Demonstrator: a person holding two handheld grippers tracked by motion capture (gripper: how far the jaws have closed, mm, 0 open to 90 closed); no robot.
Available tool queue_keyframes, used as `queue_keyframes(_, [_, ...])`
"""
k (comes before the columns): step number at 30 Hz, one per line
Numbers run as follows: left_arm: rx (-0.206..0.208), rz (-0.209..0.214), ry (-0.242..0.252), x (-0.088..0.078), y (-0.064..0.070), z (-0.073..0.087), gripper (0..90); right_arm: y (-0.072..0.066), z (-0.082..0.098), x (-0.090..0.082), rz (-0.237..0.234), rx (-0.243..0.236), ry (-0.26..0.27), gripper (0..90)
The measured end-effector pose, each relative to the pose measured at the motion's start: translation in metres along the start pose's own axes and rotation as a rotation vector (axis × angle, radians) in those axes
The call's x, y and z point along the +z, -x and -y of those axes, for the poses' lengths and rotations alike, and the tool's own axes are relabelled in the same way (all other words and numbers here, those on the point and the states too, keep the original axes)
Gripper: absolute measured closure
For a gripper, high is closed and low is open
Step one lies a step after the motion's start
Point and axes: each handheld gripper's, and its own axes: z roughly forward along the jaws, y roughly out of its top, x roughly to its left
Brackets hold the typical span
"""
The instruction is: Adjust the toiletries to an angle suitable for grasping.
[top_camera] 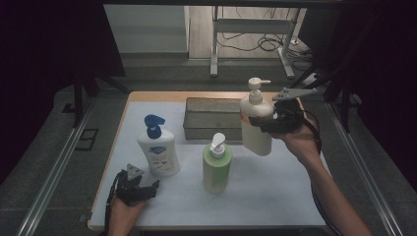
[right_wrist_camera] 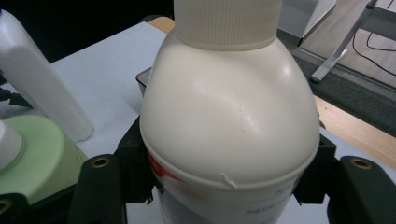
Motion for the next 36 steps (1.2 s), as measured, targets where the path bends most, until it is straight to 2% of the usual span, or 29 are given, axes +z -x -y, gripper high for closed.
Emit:
queue_keyframes(25, [0.000,0.001,0.000,0.000,0.000,0.000,16.0,-0.009,-0.044,0.037,-0.012,-0.032,0.021,37.3])
queue_keyframes(36, [0.000,0.001,0.001,0.000,0.000,0.000,16.1,-0.012,-0.058,0.063,-0.014,-0.037,0.033,37.3])
